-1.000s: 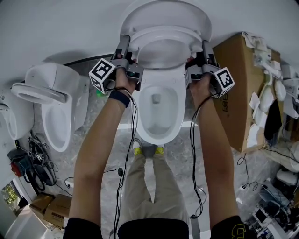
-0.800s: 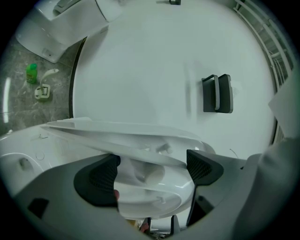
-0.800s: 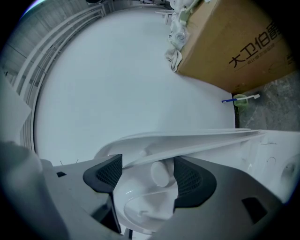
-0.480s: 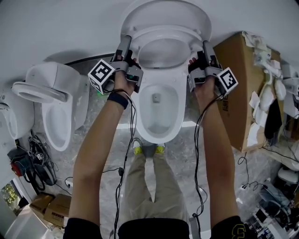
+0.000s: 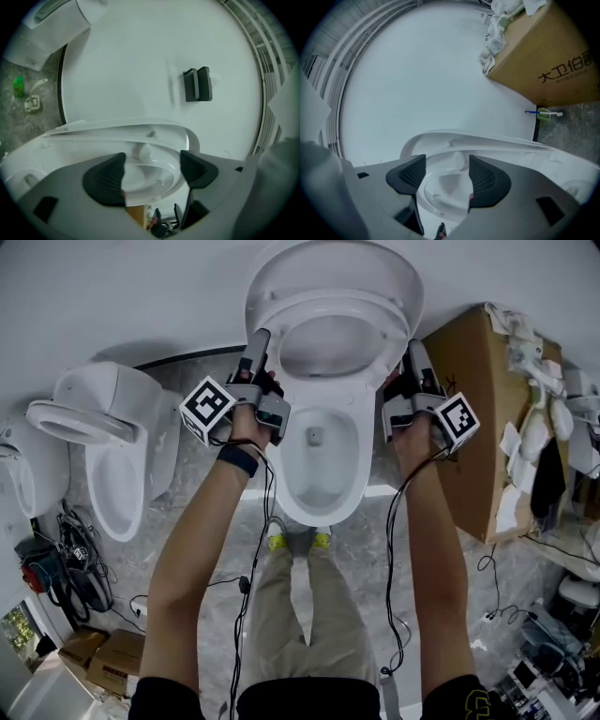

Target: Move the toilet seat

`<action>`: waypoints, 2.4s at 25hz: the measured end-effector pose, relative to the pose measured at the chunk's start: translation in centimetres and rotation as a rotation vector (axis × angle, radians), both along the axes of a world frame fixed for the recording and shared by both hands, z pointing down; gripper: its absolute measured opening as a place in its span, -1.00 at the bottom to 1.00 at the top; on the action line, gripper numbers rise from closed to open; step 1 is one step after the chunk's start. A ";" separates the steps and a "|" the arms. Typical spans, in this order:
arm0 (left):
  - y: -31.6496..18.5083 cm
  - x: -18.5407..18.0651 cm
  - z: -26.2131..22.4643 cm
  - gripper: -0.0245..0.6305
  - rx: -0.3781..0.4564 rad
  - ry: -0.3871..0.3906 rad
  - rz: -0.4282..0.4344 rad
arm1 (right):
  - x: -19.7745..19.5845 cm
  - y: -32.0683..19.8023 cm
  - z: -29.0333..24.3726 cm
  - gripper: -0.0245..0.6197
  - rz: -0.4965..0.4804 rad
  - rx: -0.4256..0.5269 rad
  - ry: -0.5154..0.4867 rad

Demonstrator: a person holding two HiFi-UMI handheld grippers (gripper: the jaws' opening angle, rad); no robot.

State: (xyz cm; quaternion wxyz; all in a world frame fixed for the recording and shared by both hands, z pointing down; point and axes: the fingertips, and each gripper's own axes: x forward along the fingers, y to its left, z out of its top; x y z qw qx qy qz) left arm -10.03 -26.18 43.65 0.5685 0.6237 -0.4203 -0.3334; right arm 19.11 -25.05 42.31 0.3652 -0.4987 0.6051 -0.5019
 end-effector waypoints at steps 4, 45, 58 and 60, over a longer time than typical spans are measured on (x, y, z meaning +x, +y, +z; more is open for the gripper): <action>2.1 0.1 0.4 -0.38 0.035 -0.119 0.033 | -1.5 1.9 0.2 -0.32 -0.057 -0.012 0.120; 27.2 0.7 -24.4 -0.85 0.281 -1.008 0.225 | -13.4 29.6 -24.0 -0.84 -0.373 0.133 0.967; 30.2 0.7 -31.6 -0.85 0.499 -1.269 0.115 | -15.7 30.5 -31.0 -0.84 -0.326 0.245 1.083; 30.4 0.7 -31.9 -0.85 0.510 -1.278 0.115 | -15.9 30.5 -31.5 -0.84 -0.321 0.252 1.091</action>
